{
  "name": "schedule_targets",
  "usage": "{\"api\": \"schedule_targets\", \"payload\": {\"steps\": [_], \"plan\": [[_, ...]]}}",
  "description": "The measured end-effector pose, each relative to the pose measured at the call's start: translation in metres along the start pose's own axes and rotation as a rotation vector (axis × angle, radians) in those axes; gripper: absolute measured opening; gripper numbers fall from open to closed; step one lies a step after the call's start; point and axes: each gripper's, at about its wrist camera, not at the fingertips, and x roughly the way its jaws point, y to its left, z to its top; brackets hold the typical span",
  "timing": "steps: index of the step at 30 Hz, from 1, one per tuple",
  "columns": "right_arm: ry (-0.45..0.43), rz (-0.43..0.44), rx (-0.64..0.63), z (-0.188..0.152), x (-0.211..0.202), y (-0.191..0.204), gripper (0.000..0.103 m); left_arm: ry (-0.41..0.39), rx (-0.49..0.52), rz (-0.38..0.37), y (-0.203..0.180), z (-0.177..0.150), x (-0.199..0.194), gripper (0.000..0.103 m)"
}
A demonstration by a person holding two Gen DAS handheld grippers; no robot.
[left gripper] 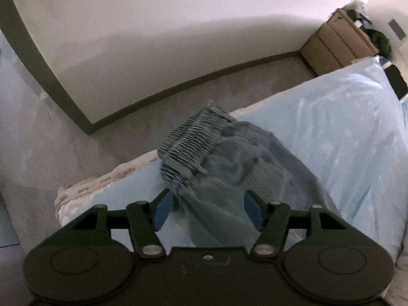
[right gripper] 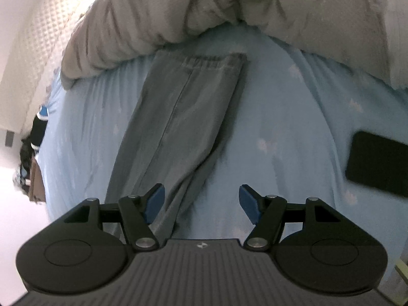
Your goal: Fold clothes
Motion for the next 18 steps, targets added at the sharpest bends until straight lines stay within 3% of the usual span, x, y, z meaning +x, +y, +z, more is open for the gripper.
{"api": "schedule_targets", "payload": {"steps": [6, 14, 18], "plan": [[0.015, 0.068, 0.086, 0.053, 0.035, -0.029, 0.068, -0.077, 0.15, 0.009, -0.062, -0.039, -0.046, 0.06], [0.082, 0.067, 0.046, 0.099, 0.093, -0.042, 0.068, -0.109, 0.247, 0.015, -0.123, -0.102, -0.079, 0.062], [0.084, 0.078, 0.062, 0.106, 0.102, -0.041, 0.048, -0.091, 0.284, 0.015, -0.144, -0.133, -0.081, 0.062]]}}
